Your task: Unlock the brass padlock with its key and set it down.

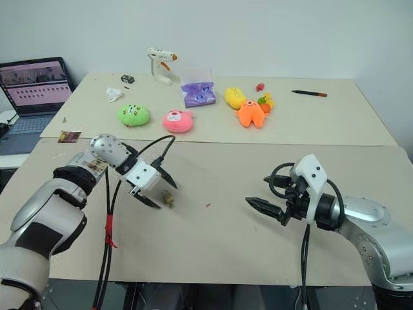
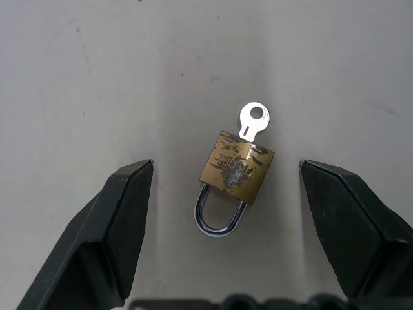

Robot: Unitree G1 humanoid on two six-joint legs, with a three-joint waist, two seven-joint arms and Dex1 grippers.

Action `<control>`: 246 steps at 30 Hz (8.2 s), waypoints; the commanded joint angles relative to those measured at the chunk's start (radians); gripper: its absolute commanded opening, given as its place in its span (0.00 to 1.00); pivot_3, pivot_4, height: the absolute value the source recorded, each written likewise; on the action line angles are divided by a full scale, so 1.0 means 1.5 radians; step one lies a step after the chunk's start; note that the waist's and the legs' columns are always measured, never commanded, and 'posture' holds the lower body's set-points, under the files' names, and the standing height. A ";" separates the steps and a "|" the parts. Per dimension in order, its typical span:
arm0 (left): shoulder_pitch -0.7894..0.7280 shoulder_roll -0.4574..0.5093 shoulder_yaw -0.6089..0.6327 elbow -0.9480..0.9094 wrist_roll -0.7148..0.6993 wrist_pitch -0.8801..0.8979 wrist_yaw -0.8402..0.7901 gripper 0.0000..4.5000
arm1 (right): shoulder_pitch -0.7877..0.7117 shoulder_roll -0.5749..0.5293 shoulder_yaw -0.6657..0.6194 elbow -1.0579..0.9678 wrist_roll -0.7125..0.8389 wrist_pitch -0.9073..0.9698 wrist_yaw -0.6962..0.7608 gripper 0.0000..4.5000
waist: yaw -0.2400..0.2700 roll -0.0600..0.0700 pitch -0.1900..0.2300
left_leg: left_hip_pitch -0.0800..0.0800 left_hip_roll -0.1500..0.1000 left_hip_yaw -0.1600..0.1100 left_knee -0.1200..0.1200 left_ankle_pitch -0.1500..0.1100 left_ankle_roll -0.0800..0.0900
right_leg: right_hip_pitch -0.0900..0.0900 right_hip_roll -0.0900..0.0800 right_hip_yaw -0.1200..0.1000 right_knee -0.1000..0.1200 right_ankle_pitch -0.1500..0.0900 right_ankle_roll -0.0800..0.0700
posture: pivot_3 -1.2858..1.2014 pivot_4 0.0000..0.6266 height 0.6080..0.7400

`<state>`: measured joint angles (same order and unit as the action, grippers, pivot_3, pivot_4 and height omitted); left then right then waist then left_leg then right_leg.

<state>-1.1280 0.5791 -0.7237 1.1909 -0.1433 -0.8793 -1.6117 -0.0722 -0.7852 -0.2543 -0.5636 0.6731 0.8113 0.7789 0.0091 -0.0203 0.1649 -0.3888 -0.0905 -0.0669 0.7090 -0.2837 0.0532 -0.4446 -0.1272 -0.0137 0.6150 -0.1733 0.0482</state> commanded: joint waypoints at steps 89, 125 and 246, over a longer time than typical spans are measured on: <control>0.505 -0.034 0.345 -0.953 0.039 0.985 0.552 0.64 | -0.059 0.003 0.058 0.028 -0.027 -0.044 -0.008 1.00 | 0.002 0.001 -0.001 | 0.008 0.000 0.000 -0.007 0.001 -0.002 | 0.005 -0.001 0.003 -0.003 0.000 0.002 | 0.52 0.24 1.00; 0.412 0.000 0.320 -0.734 0.046 0.826 0.432 0.64 | -0.063 0.000 0.071 0.038 -0.039 -0.047 0.001 1.00 | 0.001 0.001 -0.001 | 0.007 -0.001 0.000 -0.007 0.001 -0.002 | 0.005 -0.001 0.003 -0.003 0.000 0.002 | 0.52 0.24 1.00; 0.611 0.006 0.399 -0.948 0.502 0.032 0.859 0.18 | -0.233 0.107 0.148 0.076 0.188 0.150 -0.016 0.27 | 0.002 0.001 -0.001 | 0.007 0.000 0.000 -0.009 0.001 -0.002 | 0.003 -0.001 0.002 -0.004 0.001 0.001 | 0.52 0.24 1.00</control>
<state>-0.2097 0.5832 -0.1302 -0.2019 0.6269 -0.8271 -0.3458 -0.4150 -0.6192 -0.0149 -0.4223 0.9365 1.0476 0.7452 0.0114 -0.0182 0.1637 -0.3779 -0.0909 -0.0667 0.6962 -0.2824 0.0500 -0.4399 -0.1284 -0.0111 0.6095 -0.1718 0.0496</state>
